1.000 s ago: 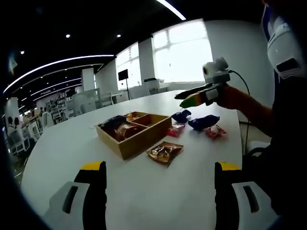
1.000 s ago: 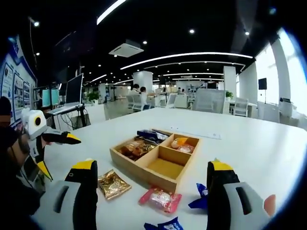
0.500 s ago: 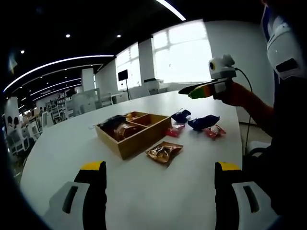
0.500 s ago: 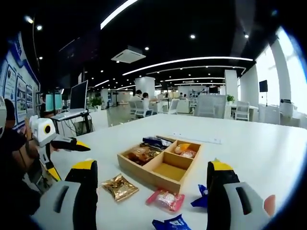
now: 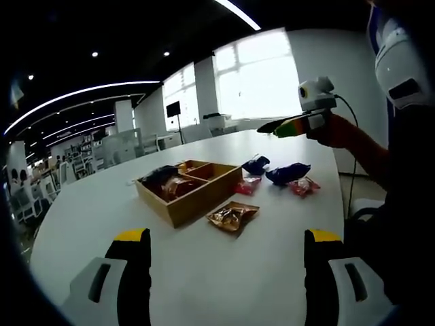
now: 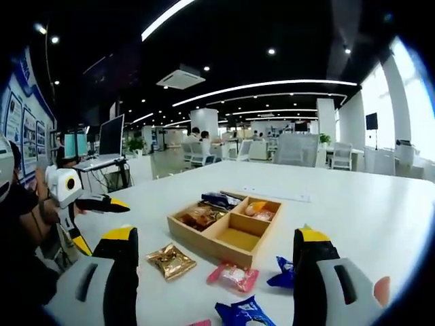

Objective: Pick up the scattered marshmallows, QQ candies, Oreo cookies, and mixed nuts on the table and sort them into separate containers

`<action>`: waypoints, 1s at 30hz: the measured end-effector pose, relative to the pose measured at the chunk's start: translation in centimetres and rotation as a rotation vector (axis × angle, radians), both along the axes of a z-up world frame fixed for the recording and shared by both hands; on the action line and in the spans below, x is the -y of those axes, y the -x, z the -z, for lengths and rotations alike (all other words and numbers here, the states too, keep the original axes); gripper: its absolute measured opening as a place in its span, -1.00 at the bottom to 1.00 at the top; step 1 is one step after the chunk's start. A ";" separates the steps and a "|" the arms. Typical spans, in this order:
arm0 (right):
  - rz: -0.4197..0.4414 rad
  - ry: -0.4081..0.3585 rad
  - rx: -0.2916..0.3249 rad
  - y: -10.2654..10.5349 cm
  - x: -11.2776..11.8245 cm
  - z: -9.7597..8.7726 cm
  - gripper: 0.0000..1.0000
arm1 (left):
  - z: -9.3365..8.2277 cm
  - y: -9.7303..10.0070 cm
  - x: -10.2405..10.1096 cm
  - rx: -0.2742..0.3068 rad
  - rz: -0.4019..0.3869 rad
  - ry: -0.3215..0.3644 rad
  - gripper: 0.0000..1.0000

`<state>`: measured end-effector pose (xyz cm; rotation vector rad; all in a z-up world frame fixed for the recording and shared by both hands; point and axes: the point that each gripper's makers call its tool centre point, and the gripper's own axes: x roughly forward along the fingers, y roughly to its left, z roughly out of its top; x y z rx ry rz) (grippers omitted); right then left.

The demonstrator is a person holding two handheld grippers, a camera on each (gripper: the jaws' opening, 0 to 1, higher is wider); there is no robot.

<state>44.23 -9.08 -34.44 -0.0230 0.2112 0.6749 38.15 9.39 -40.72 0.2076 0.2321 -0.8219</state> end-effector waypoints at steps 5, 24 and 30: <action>0.004 0.002 0.007 0.4 0.1 -0.5 0.80 | -0.1 -0.1 -0.1 0.004 -0.005 -0.007 0.94; 0.016 0.023 0.033 1.1 0.7 -1.2 0.80 | -0.2 0.1 0.2 0.010 0.001 -0.018 0.94; 0.014 0.030 0.030 1.0 0.6 -1.0 0.80 | -0.2 0.1 0.2 0.009 0.001 -0.020 0.94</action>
